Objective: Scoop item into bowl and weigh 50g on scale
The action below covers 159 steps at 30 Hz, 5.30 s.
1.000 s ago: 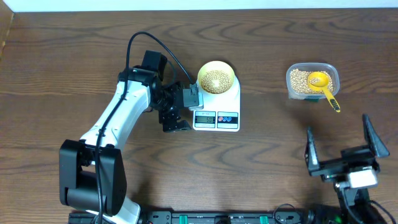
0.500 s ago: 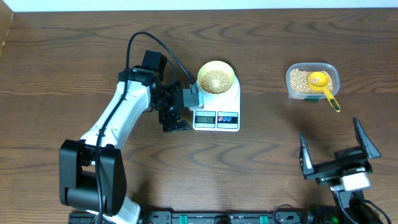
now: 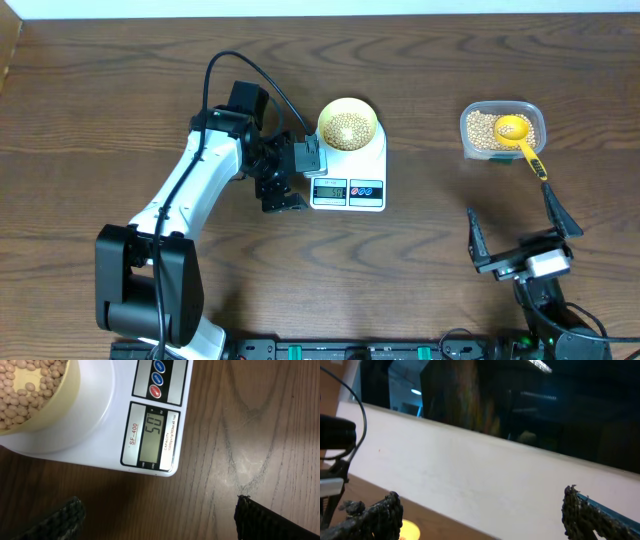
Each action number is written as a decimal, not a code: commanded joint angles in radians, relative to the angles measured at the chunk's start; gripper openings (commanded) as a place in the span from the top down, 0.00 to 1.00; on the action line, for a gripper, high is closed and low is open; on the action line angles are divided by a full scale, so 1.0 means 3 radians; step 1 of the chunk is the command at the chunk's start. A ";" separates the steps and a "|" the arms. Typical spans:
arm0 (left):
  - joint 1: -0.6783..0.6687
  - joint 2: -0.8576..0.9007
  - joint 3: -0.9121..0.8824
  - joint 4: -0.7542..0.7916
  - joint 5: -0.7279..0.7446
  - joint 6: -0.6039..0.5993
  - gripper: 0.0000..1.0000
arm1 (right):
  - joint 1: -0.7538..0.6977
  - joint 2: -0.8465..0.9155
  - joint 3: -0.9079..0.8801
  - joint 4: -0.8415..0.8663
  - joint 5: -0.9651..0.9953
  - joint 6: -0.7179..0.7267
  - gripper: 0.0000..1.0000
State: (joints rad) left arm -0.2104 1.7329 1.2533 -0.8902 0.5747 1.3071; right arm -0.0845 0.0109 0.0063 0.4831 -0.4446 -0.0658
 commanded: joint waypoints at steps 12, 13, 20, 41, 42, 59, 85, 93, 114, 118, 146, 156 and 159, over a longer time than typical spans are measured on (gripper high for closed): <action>0.0015 0.0022 -0.0008 -0.0017 0.0053 0.0031 0.02 | 0.0025 -0.0020 -0.0001 -0.1695 0.0055 -0.0008 0.01; 0.0014 0.0022 -0.0008 -0.0017 0.0053 0.0031 0.02 | 0.0025 -0.0020 -0.0003 -0.1708 0.0066 -0.0008 0.01; 0.0015 0.0022 -0.0008 -0.0017 0.0053 0.0031 0.02 | 0.0025 -0.0020 -0.0003 -0.1759 0.0066 -0.0008 0.01; 0.0015 0.0022 -0.0008 -0.0017 0.0053 0.0031 0.02 | -0.0043 -0.0019 -0.0003 -0.1764 0.0289 -0.1108 0.01; 0.0015 0.0022 -0.0008 -0.0017 0.0053 0.0031 0.02 | -0.0043 -0.0019 -0.0003 -0.1764 0.0289 -0.1108 0.01; 0.0015 0.0022 -0.0008 -0.0017 0.0053 0.0031 0.02 | -0.0043 -0.0019 -0.0003 -0.1764 0.0290 -0.1108 0.01; 0.0015 0.0022 -0.0008 -0.0121 0.0055 0.0005 0.03 | -0.0043 -0.0019 -0.0003 -0.1764 0.0289 -0.1108 0.01; 0.0015 0.0022 -0.0008 0.0730 0.0036 -0.1256 0.02 | -0.0043 -0.0019 -0.0003 -0.1764 0.0289 -0.1108 0.01; 0.0234 -0.1054 -0.0008 0.2138 -0.1022 -0.3091 0.02 | -0.0043 -0.0019 -0.0003 -0.1764 0.0289 -0.1108 0.01; 0.0233 -0.1569 -0.0008 0.2042 -0.1022 -0.3316 0.02 | -0.0043 -0.0019 -0.0003 -0.1764 0.0289 -0.1108 0.01; 0.0528 -0.4348 -0.1520 0.2108 -0.0942 -0.3827 0.02 | -0.0043 -0.0019 -0.0003 -0.1764 0.0290 -0.1108 0.01; 0.0774 -0.5304 -0.2230 0.2312 -0.1139 -0.4117 0.02 | -0.0043 -0.0019 -0.0003 -0.1764 0.0290 -0.1108 0.01; 0.0785 -0.5506 -0.2319 0.2299 -0.1189 -0.4128 0.02 | -0.0043 -0.0019 -0.0003 -0.1762 0.0289 -0.1108 0.01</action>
State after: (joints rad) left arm 0.0174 0.1375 0.5800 -0.2054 0.2432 0.0925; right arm -0.0940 0.0116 0.0067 -0.0410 -0.3649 -0.3878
